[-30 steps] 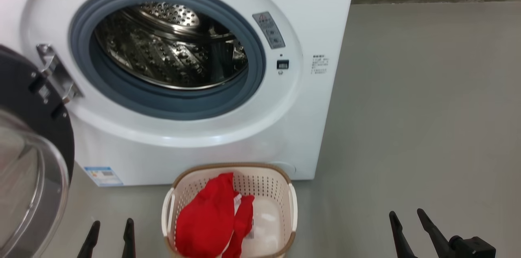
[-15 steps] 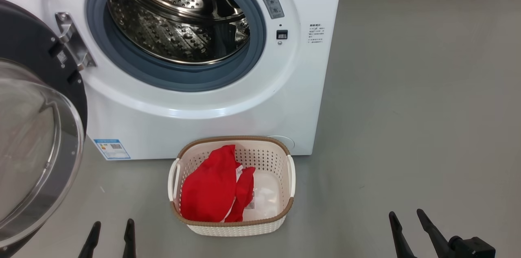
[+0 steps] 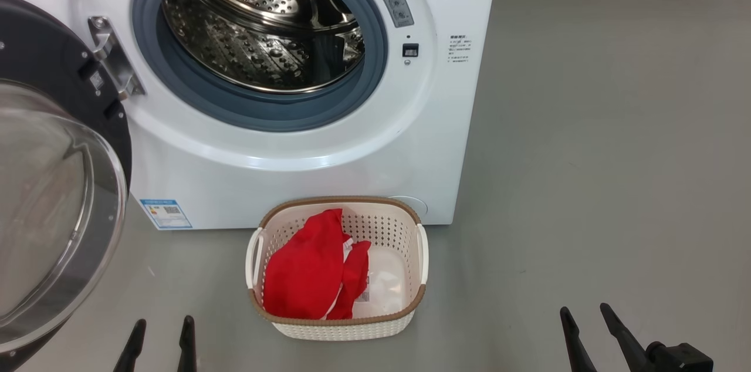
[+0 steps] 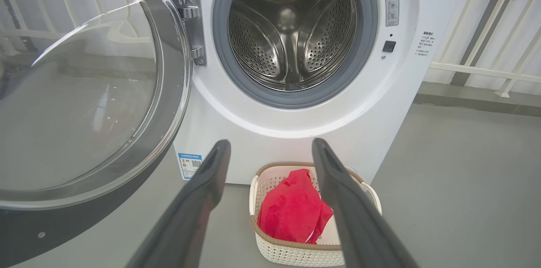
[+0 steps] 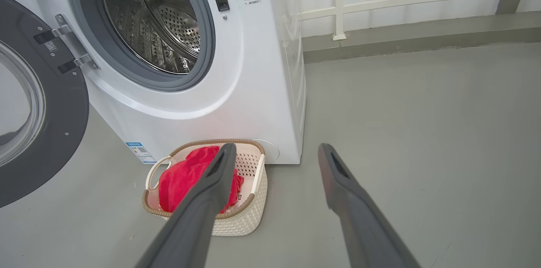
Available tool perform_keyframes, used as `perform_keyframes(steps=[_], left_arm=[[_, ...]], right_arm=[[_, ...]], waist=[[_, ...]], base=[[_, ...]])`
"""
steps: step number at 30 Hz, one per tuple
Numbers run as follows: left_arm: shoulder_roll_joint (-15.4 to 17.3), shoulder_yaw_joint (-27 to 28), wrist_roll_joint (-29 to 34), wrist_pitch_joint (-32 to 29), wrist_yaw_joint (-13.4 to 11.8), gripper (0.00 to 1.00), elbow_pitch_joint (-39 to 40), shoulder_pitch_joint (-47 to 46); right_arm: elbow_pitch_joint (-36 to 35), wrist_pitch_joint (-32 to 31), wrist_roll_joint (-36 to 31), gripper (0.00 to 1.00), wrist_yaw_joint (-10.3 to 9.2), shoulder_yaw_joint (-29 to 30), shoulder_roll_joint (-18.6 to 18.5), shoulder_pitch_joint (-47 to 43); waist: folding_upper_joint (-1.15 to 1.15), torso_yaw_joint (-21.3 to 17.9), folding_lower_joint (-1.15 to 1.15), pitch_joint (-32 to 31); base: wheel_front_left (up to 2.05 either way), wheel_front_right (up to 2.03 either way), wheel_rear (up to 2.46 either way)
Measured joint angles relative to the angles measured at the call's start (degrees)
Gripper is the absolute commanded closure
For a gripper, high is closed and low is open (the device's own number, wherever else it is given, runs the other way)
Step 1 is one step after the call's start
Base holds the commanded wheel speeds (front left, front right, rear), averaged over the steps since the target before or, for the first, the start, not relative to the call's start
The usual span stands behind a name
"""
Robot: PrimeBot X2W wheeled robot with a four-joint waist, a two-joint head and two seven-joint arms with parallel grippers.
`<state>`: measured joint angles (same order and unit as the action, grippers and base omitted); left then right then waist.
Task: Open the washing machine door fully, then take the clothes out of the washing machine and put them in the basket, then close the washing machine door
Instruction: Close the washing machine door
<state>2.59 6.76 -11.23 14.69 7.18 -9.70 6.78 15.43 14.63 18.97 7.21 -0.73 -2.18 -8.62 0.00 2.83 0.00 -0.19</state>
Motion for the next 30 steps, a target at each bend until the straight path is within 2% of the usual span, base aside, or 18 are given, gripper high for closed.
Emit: perform_keyframes(steps=[15,22,30], left_arm=[[-0.02,0.13,-0.35,0.00,0.00,0.00,-0.49,0.02],[-0.03,0.41,-0.69,0.00,-0.09,0.00,-1.14,0.08],[-0.03,0.42,-1.80,0.00,-0.81,0.00,-1.71,1.83]], right_arm=[[0.51,0.00,0.00,0.00,0.00,-1.08,-0.11,0.01],[1.19,0.00,0.00,0.00,0.00,-2.43,-0.33,0.06],[2.19,0.00,0.01,0.00,0.00,-4.59,-0.99,0.43]], waist=[[0.00,2.31,0.00,-0.44],[0.00,5.92,0.00,-0.83],[0.00,11.80,0.00,-1.55]], base=[[0.00,0.00,0.00],[0.00,0.00,0.00],[0.00,0.00,0.00]])
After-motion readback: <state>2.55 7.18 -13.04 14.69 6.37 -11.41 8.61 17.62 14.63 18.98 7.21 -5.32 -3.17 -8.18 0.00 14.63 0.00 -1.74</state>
